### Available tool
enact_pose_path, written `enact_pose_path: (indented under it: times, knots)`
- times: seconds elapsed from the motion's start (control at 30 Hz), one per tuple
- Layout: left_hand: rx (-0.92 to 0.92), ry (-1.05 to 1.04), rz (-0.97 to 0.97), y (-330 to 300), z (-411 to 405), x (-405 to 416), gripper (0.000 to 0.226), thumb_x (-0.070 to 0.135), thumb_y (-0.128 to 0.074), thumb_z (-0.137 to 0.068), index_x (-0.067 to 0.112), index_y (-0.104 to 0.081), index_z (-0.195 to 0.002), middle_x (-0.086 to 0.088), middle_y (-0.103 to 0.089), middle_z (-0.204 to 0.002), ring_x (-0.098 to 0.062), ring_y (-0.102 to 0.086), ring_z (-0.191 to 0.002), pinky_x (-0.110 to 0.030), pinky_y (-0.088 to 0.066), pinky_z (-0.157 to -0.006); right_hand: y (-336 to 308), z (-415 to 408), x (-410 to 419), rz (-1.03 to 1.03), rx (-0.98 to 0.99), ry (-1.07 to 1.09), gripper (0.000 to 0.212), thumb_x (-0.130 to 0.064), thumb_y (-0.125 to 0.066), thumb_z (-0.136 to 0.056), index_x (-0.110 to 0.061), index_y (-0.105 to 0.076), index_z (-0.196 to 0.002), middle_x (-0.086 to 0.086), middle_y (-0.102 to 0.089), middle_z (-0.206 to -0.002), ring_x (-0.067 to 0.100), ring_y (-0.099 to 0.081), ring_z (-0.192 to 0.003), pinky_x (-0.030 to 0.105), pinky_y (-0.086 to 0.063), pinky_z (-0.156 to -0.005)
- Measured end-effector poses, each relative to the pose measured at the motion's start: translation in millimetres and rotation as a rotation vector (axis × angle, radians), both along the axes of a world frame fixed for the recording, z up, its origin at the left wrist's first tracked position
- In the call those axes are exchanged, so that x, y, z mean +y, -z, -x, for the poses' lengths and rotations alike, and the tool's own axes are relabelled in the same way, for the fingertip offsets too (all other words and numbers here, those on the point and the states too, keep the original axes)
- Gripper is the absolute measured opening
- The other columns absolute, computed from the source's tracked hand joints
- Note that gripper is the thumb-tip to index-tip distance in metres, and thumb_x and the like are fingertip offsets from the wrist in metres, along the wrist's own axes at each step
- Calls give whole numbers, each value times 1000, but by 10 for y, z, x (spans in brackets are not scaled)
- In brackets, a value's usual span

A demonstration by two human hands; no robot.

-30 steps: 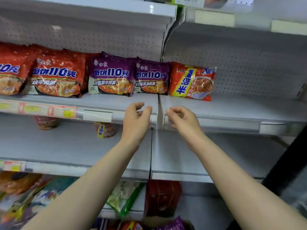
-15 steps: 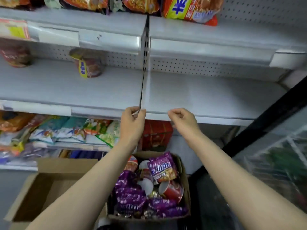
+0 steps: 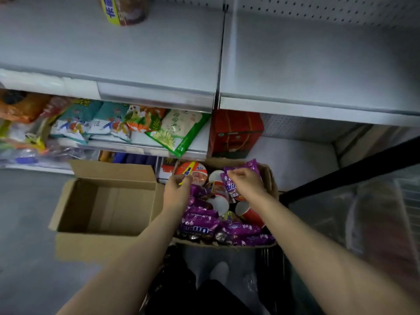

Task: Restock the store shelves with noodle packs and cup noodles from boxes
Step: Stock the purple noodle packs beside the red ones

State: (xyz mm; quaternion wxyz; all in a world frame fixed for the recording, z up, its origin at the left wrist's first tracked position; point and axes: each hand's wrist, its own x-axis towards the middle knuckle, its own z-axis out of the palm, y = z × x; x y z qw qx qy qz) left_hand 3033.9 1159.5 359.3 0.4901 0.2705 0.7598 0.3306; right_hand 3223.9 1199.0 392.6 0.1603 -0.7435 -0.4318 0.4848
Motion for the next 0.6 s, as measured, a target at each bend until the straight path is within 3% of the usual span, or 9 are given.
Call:
enact_pose_path:
  times: [0.13, 0.27, 0.43, 0.57, 0.6]
  knots:
    - [-42, 13, 96, 351, 289, -26, 39, 47, -62, -90, 17, -61, -115, -6, -66, -115, -27, -62, -108, -48, -49, -100, 327, 202, -21, 65, -12, -5, 26, -41, -59, -99, -20, -66, -113, -4, -61, -103, 17, -57, -96, 41, -52, -95]
    - [-76, -5, 139, 576, 482, 8, 35, 41, -62, -93, 14, -61, -115, -6, -67, -109, -24, -63, -103, -38, -48, -86, 589, 348, 23, 123, -27, 2, 30, -43, -61, -98, -19, -66, -114, 0, -66, -114, 20, -61, -105, 44, -52, -98]
    - [-119, 44, 181, 950, 715, 104, 45, 59, -61, -76, 25, -59, -105, -1, -67, -106, -24, -64, -103, -48, -51, -97, 880, 545, 95, 190, -51, -65, 38, -47, -63, -96, -18, -63, -120, 0, -64, -117, 20, -60, -108, 39, -51, -95]
    - [-158, 146, 229, 1451, 918, 116, 76, 76, -62, -68, 19, -64, -119, -4, -72, -109, -24, -70, -100, -43, -57, -86, 1146, 692, 101, 213, -4, -114, 50, -48, -66, -94, -20, -57, -134, -2, -61, -126, 17, -58, -111, 30, -50, -83]
    - [-192, 155, 224, 1596, 956, 106, 83, 80, -64, -66, 18, -65, -121, -6, -73, -109, -23, -72, -98, -41, -58, -82, 1217, 712, 102, 215, 9, -122, 55, -50, -68, -92, -22, -55, -138, -2, -59, -133, 18, -57, -115, 31, -50, -87]
